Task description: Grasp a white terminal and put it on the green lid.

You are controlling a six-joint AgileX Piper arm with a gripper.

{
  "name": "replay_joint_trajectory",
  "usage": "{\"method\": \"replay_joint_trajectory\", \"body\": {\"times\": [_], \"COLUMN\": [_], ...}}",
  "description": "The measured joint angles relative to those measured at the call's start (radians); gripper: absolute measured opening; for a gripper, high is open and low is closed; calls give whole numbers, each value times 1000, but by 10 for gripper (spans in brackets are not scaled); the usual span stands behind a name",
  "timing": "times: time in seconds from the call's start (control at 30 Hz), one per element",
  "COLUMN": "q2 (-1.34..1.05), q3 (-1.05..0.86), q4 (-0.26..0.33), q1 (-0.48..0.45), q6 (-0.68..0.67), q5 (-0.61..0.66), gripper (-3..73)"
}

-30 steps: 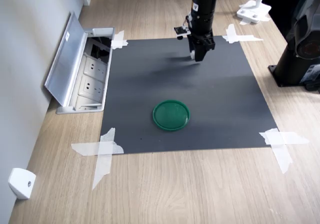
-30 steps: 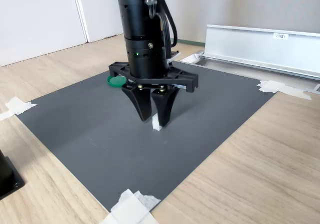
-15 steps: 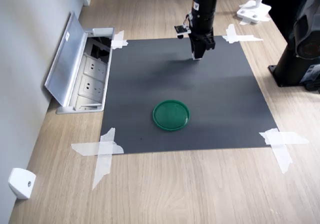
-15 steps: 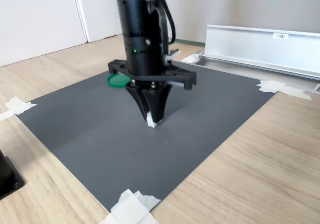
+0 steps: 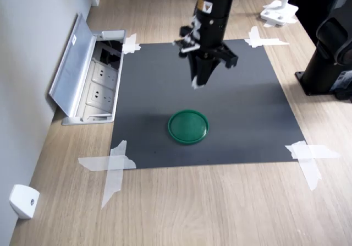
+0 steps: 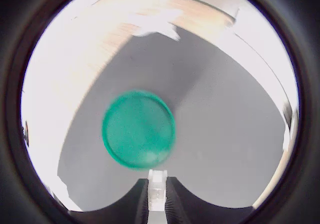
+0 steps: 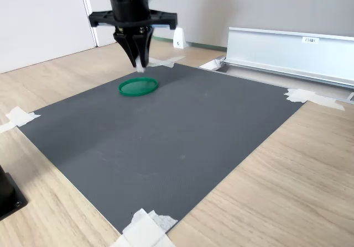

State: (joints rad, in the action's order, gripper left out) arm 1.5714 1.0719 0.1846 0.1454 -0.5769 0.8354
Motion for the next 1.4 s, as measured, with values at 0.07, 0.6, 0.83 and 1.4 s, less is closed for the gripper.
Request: {"method": "replay_joint_trajectory", "body": {"times": [0.07, 0.6, 0.83, 1.4], "q2": [41, 221, 221, 221], "q3": [40, 103, 103, 103], "q4": [0, -71, -66, -37], "q1": [38, 93, 93, 93], "q6": [4, 88, 76, 12], "q5": [3, 11, -4, 38], "gripper": [83, 118, 406, 672]}}
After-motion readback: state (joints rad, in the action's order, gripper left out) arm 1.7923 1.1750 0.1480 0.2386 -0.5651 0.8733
